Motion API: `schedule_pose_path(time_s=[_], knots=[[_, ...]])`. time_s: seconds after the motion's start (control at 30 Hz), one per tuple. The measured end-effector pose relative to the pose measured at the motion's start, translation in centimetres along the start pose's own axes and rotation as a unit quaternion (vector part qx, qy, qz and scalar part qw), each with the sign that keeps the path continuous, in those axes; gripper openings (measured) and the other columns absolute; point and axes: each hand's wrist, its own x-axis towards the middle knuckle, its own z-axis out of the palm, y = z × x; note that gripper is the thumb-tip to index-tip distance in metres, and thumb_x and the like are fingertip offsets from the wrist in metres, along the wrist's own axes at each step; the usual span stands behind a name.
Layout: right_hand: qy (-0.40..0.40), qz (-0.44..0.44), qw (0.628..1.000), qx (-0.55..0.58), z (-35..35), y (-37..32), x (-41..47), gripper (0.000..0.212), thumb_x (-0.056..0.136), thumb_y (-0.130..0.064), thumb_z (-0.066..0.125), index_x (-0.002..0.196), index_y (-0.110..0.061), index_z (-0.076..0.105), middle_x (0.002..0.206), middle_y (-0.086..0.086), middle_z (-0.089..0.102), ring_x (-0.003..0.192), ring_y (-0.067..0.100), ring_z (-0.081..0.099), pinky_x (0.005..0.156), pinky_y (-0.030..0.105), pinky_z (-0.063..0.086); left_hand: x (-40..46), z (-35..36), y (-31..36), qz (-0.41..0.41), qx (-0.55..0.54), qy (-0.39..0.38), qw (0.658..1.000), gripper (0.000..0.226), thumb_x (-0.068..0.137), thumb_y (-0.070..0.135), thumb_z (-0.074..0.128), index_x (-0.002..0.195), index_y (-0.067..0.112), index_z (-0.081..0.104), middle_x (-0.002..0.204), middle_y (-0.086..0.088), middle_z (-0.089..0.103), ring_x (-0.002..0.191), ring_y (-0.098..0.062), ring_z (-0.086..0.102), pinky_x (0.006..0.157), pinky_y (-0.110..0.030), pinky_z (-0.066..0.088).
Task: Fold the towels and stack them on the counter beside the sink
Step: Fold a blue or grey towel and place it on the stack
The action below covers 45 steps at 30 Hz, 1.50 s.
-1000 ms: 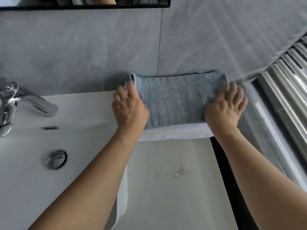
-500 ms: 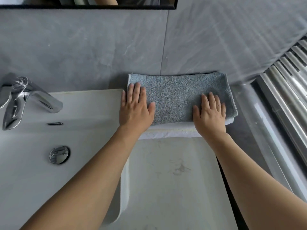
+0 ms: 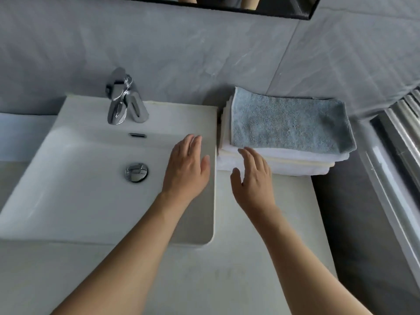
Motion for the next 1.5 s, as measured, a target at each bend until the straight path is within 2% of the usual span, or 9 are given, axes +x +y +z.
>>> schedule_pose_path(time_s=[0.57,0.73,0.8,0.87,1.1,1.23,1.3,1.4,1.5], knots=[[-0.039,-0.012,0.998,0.039,10.7,-25.0,-4.4,0.041,0.089,-0.010,0.055,0.130,-0.009,0.055,0.138,0.007,0.051,0.126,0.026,0.048,0.106,0.034,0.033,-8.6,-13.6,-22.6,-0.025,-0.063,0.013,0.998,0.043,0.099,0.020,0.051,0.139,0.003,0.047,0.140,-0.013,0.050,0.125,-0.032,0.048,0.104,-0.039,0.040],[-0.053,-0.044,0.993,0.094,13.4,-30.1,-2.8,0.037,0.089,-0.009,0.053,0.126,-0.006,0.057,0.134,0.009,0.053,0.121,0.028,0.052,0.103,0.039,0.040,-9.7,-16.9,-27.3,-0.098,-0.060,0.060,0.992,0.041,0.098,0.018,0.051,0.137,0.004,0.049,0.139,-0.013,0.051,0.124,-0.034,0.047,0.103,-0.042,0.040],[-0.063,-0.043,0.991,0.109,15.2,-32.8,-2.0,0.036,0.091,-0.011,0.052,0.127,-0.008,0.057,0.134,0.007,0.053,0.122,0.024,0.050,0.104,0.032,0.036,-10.3,-18.2,-29.8,-0.100,-0.041,0.076,0.991,0.039,0.097,0.017,0.052,0.134,0.003,0.051,0.134,-0.014,0.054,0.120,-0.034,0.050,0.099,-0.042,0.042],[-0.080,-0.022,0.985,0.149,17.1,-36.0,-1.7,0.035,0.091,-0.011,0.052,0.126,-0.009,0.057,0.131,0.005,0.055,0.122,0.022,0.048,0.102,0.025,0.033,-10.9,-19.6,-32.7,-0.116,-0.032,0.088,0.989,0.037,0.096,0.015,0.053,0.132,0.003,0.052,0.131,-0.015,0.054,0.118,-0.034,0.050,0.098,-0.040,0.042],[-0.168,0.037,0.972,0.163,24.7,-44.8,0.1,0.036,0.089,-0.010,0.051,0.125,-0.012,0.059,0.126,0.005,0.059,0.118,0.024,0.050,0.103,0.031,0.036,-9.3,-22.9,-44.5,-0.226,-0.069,0.088,0.968,0.043,0.097,0.012,0.052,0.138,0.004,0.049,0.140,-0.015,0.049,0.128,-0.032,0.045,0.103,-0.038,0.038],[-0.246,0.162,0.934,0.202,30.1,-49.3,1.9,0.039,0.088,-0.017,0.050,0.127,-0.018,0.059,0.127,-0.001,0.060,0.114,0.020,0.055,0.100,0.036,0.044,-8.2,-24.6,-52.2,-0.317,-0.115,0.056,0.940,0.046,0.097,0.015,0.050,0.143,0.009,0.045,0.146,-0.011,0.043,0.131,-0.029,0.043,0.104,-0.036,0.035],[-0.284,0.244,0.896,0.240,33.0,-50.8,3.5,0.040,0.088,-0.021,0.053,0.128,-0.020,0.057,0.121,0.000,0.061,0.101,0.018,0.059,0.088,0.033,0.049,-7.8,-25.2,-56.0,-0.360,-0.142,0.024,0.922,0.048,0.097,0.017,0.050,0.144,0.011,0.043,0.146,-0.012,0.042,0.130,-0.030,0.045,0.103,-0.036,0.038],[-0.250,0.434,0.793,0.347,36.8,-51.6,6.3,0.013,0.088,-0.022,0.056,0.099,-0.017,0.059,0.090,0.005,0.054,0.067,0.015,0.046,0.059,0.026,0.036,-6.8,-25.5,-60.7,-0.391,-0.161,-0.010,0.906,0.050,0.096,0.018,0.050,0.145,0.011,0.042,0.146,-0.012,0.041,0.129,-0.029,0.046,0.100,-0.034,0.041],[-0.160,0.596,0.683,0.392,39.5,-50.4,8.3,0.009,0.085,-0.024,0.058,0.085,-0.017,0.052,0.083,0.005,0.045,0.065,0.020,0.043,0.057,0.029,0.037,-4.8,-25.0,-64.1,-0.405,-0.154,-0.034,0.900,0.049,0.094,0.018,0.049,0.141,0.009,0.043,0.143,-0.013,0.044,0.122,-0.030,0.050,0.085,-0.031,0.040]])
